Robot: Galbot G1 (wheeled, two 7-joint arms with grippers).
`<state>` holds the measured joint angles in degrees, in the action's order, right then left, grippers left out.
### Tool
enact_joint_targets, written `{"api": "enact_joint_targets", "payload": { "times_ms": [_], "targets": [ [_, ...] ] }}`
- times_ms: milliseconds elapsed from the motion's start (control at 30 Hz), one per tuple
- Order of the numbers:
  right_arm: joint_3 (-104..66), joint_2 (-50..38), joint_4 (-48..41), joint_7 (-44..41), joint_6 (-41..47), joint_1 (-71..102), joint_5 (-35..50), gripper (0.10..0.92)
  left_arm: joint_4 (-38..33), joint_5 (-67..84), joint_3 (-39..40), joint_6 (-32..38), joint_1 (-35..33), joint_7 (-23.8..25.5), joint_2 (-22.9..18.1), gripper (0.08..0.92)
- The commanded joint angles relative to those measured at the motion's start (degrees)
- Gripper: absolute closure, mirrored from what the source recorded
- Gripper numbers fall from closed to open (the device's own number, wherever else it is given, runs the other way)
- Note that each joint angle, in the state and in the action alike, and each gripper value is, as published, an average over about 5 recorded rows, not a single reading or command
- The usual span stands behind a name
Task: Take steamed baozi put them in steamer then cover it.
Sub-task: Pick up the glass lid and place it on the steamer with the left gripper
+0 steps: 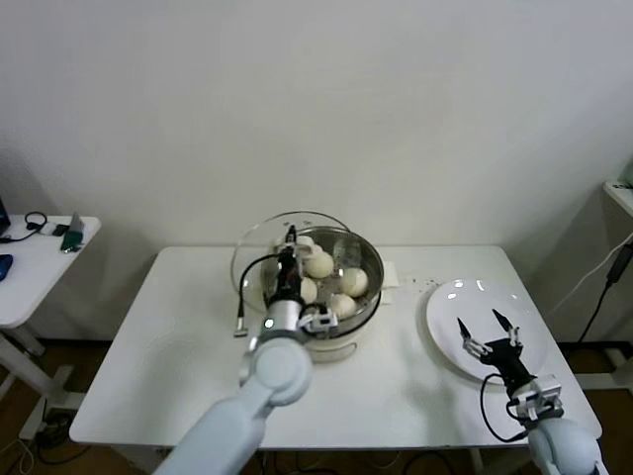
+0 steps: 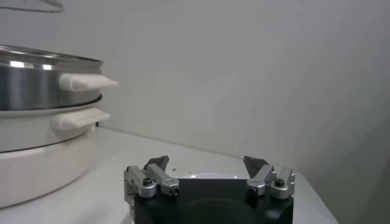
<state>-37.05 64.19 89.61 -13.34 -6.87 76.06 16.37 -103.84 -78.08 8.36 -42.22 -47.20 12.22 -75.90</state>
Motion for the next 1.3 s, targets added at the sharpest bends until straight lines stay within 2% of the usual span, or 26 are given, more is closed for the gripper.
{"api": "enact_joint_targets", "payload": {
  "times_ms": [33, 300, 1300],
  "targets": [
    [-0.3, 0.1, -0.2, -0.1, -0.2, 0.1, -0.4, 0.203, 9.2, -4.2, 2.2, -2.8, 2.7, 1.7, -10.4, 0.850],
    [-0.6, 0.4, -0.6, -0.2, -0.5, 0.1, -0.6, 0.203, 11.6, -4.2, 1.5, -2.8, 2.5, 0.7, -11.8, 0.850],
    [-1.1, 1.3, -1.2, -0.8, -1.2, 0.5, -0.9, 0.203, 15.1, -4.5, 1.5, -2.8, 3.3, 0.2, -11.2, 0.850]
  ]
}}
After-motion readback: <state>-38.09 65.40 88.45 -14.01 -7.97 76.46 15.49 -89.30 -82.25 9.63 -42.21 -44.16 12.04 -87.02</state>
